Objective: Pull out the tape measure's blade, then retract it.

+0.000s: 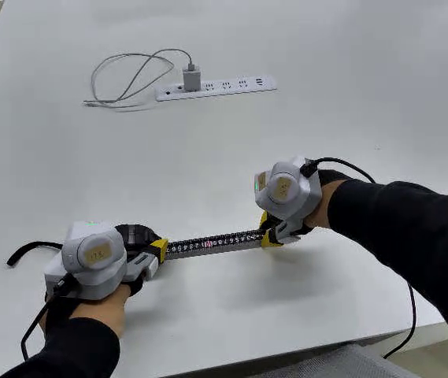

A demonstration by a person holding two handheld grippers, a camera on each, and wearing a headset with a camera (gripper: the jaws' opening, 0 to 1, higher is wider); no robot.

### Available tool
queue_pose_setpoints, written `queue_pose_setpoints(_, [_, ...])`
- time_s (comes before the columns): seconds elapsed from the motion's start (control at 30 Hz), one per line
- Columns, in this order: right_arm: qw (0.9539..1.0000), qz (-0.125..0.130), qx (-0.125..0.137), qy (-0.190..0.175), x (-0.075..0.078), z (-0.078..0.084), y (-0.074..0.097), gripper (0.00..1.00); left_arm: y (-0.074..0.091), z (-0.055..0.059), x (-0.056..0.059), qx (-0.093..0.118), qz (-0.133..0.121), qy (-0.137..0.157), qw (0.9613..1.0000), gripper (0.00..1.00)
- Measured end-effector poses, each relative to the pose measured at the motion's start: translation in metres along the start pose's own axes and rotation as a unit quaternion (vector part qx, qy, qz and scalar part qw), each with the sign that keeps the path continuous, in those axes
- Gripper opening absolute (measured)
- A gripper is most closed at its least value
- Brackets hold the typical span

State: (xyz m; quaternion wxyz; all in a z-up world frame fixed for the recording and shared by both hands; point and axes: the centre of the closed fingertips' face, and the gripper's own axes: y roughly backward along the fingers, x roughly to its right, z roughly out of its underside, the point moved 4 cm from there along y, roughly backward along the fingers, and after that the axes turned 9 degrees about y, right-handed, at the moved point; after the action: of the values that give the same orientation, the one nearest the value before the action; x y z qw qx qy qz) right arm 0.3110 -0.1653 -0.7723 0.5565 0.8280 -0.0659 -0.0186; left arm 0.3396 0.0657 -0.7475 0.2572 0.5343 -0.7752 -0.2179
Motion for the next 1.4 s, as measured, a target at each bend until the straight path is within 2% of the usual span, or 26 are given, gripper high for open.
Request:
queue_pose_setpoints(0.13, [1.0, 0.0, 0.002, 0.006, -0.0001, -0.0009, -0.0003, 0.09, -0.0004, -0.0003, -0.0001, -0.002, 0.0, 0.002, 1.0, 0.59])
queue_pose_setpoints(0.2, [0.9999, 0.002, 0.008, -0.008, 0.0004, -0.0007, -0.0005, 0.09, -0.0003, -0.0002, 0.0, -0.003, 0.0, 0.002, 1.0, 0.59])
queue_pose_setpoints(0.5, [0.9998, 0.006, 0.018, -0.005, -0.0002, -0.001, -0.0008, 0.09, 0.0001, 0.0002, 0.0006, -0.008, 0.0, 0.002, 1.0, 0.59])
queue_pose_setpoints(1.4, [1.0, 0.006, 0.007, -0.003, -0.0012, -0.006, -0.0029, 0.09, 0.0, 0.0004, 0.0006, -0.004, -0.002, 0.001, 1.0, 0.59])
